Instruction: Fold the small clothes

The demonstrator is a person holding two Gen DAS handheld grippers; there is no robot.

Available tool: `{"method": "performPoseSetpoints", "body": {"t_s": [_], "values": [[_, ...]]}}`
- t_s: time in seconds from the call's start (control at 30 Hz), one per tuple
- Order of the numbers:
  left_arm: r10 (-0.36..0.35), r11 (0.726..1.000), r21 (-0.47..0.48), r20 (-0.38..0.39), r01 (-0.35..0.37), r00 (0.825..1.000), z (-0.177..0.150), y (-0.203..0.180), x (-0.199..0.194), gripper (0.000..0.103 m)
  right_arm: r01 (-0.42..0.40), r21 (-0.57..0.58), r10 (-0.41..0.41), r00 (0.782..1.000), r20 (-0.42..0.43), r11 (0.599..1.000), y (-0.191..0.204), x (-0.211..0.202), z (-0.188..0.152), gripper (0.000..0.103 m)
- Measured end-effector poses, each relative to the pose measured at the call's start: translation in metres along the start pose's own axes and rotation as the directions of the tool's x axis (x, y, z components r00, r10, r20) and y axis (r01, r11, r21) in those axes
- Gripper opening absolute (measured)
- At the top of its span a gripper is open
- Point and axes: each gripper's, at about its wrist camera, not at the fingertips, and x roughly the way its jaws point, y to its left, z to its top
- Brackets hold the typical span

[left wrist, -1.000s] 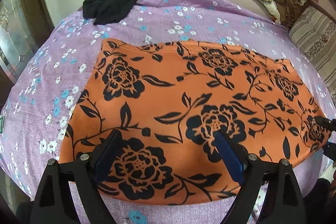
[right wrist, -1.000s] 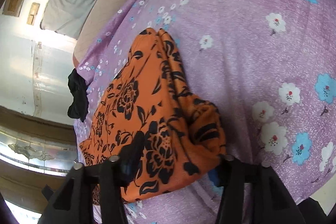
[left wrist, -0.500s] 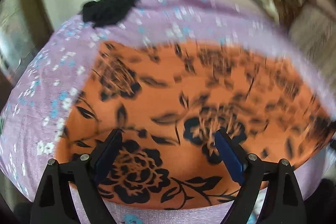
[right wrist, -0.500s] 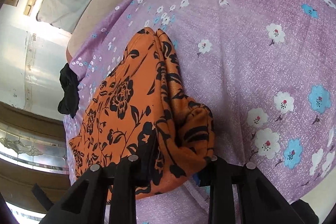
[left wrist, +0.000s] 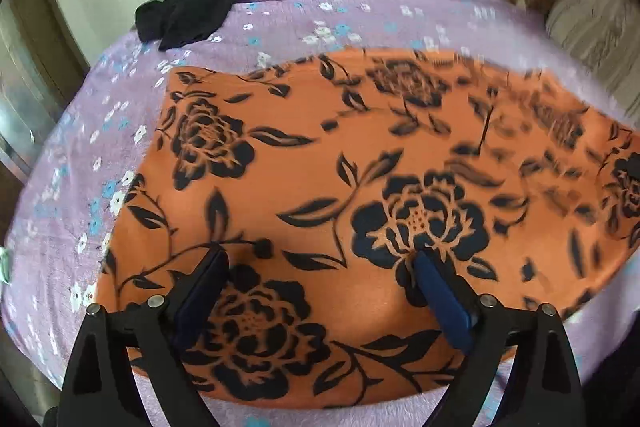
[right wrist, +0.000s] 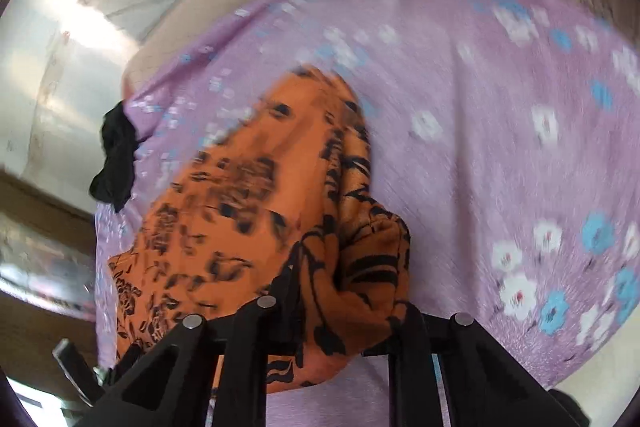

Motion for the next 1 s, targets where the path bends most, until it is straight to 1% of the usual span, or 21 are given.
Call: {"method": "performPoseSetpoints", "body": {"t_s": [0.07,0.1,0.13,0.17,0.23,0.27,0.33,0.37,0.43,0.47,0.5,0.53,0.57,0.6,0.63,0.67,0.73,0.8,0.87,0.9,1.0], "values": [[-0.019,0.997,-0.072,0.047,0.023,0.999,0.004,0.027,-0.018,0.094,-0.029,-0.083,0.033,0.998,0.048,0.996,0.037,-0.016,0.005,0.016],[-0.037,0.992,-0.115,0.077,0.046,0.996,0.006,0.045,-0.03,0.094,-0.04,-0.122,0.048,0.997,0.065,0.992,0.055,-0.022,0.006,0.016],[-0.038,0.987,-0.148,0.106,0.054,0.994,0.007,0.063,-0.04,0.094,-0.056,-0.162,0.069,0.995,0.078,0.985,0.074,-0.027,0.005,0.015],[-0.018,0.982,-0.184,0.136,0.043,0.991,0.008,0.081,-0.049,0.094,-0.084,-0.203,0.103,0.991,0.085,0.975,0.096,-0.032,0.002,0.014],[0.03,0.961,-0.275,0.176,0.02,0.984,0.006,0.122,-0.066,0.094,-0.151,-0.299,0.184,0.979,0.087,0.942,0.148,-0.042,-0.011,0.013],[0.044,0.95,-0.312,0.188,0.017,0.981,0.003,0.138,-0.07,0.094,-0.168,-0.328,0.204,0.976,0.081,0.93,0.163,-0.043,-0.018,0.013],[0.095,0.913,-0.407,0.195,-0.007,0.976,-0.007,0.18,-0.075,0.094,-0.22,-0.417,0.256,0.966,0.032,0.882,0.207,-0.039,-0.044,0.013],[0.113,0.898,-0.44,0.199,-0.014,0.974,-0.012,0.195,-0.073,0.094,-0.239,-0.482,0.269,0.963,-0.008,0.843,0.233,-0.03,-0.065,0.013],[0.165,0.848,-0.529,0.192,-0.039,0.967,-0.029,0.225,-0.068,0.094,-0.266,-0.537,0.267,0.961,-0.078,0.801,0.259,-0.007,-0.093,0.012],[0.17,0.83,-0.556,0.177,-0.043,0.969,-0.035,0.232,-0.062,0.094,-0.282,-0.549,0.252,0.959,-0.132,0.787,0.268,0.013,-0.109,0.012],[0.165,0.819,-0.573,0.167,-0.041,0.972,-0.04,0.238,-0.057,0.094,-0.288,-0.561,0.2,0.956,-0.214,0.776,0.274,0.048,-0.129,0.012],[0.151,0.803,-0.595,0.148,-0.034,0.977,-0.042,0.244,-0.051,0.094,-0.287,-0.56,0.159,0.951,-0.266,0.777,0.275,0.071,-0.138,0.012],[0.12,0.786,-0.618,0.138,-0.009,0.983,-0.044,0.249,-0.046,0.094,-0.287,-0.534,0.088,0.926,-0.367,0.796,0.269,0.11,-0.154,0.012],[0.086,0.778,-0.627,0.153,0.03,0.984,-0.045,0.253,-0.045,0.094,-0.299,-0.5,0.098,0.916,-0.388,0.813,0.264,0.12,-0.156,0.012],[0.082,0.779,-0.626,0.165,0.04,0.983,-0.046,0.253,-0.046,0.094,-0.302,-0.49,0.112,0.918,-0.379,0.818,0.265,0.117,-0.154,0.01],[0.087,0.778,-0.627,0.17,0.04,0.982,-0.047,0.254,-0.047,0.094,-0.313,-0.486,0.143,0.924,-0.355,0.816,0.271,0.101,-0.146,0.01],[0.085,0.781,-0.623,0.181,0.047,0.98,-0.046,0.254,-0.045,0.094,-0.322,-0.507,0.18,0.934,-0.308,0.8,0.284,0.079,-0.131,0.01],[0.064,0.783,-0.619,0.182,0.064,0.981,-0.044,0.253,-0.041,0.094,-0.339,-0.497,0.247,0.938,-0.243,0.799,0.298,0.049,-0.105,0.01],[0.062,0.788,-0.613,0.187,0.067,0.98,-0.045,0.249,-0.048,0.094,-0.369,-0.467,0.314,0.929,-0.194,0.804,0.306,0.027,-0.083,0.01],[0.06,0.789,-0.61,0.192,0.071,0.98,-0.045,0.249,-0.048,0.094,-0.396,-0.435,0.361,0.918,-0.165,0.809,0.309,0.015,-0.07,0.01],[0.057,0.777,-0.624,0.199,0.082,0.978,-0.048,0.254,-0.05,0.094,-0.443,-0.394,0.435,0.893,-0.116,0.805,0.323,-0.001,-0.063,0.01]]}}
